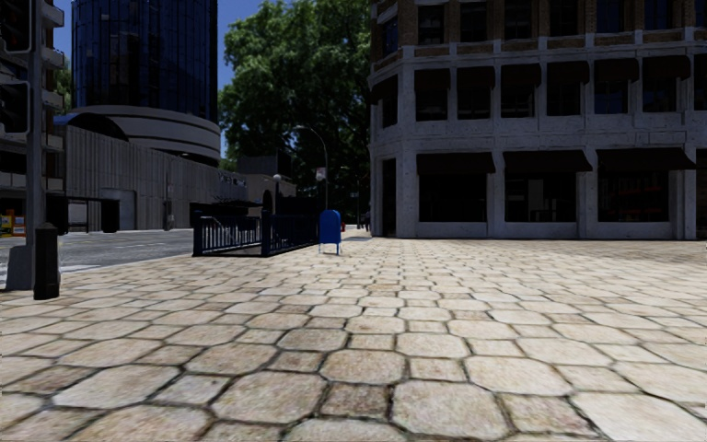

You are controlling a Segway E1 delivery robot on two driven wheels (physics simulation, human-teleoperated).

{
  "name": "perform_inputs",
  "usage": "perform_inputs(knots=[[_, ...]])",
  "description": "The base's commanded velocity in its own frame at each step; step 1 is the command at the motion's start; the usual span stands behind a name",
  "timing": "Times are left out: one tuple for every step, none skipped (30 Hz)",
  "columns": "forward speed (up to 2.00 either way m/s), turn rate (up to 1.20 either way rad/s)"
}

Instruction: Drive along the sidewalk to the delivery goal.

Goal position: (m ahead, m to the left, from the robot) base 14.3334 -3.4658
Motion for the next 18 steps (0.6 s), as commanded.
perform_inputs(knots=[[2.0, -0.13], [2.0, -0.13], [2.0, -0.18], [2.0, -0.18], [2.0, -0.19], [2.0, -0.19], [2.0, -0.18], [2.0, -0.13], [2.0, -0.13], [2.0, -0.12], [2.0, -0.11], [2.0, 0.0], [2.0, 0.0], [2.0, 0.0], [2.0, 0.0], [2.0, 0.0], [2.0, 0.0], [2.0, 0.0]])
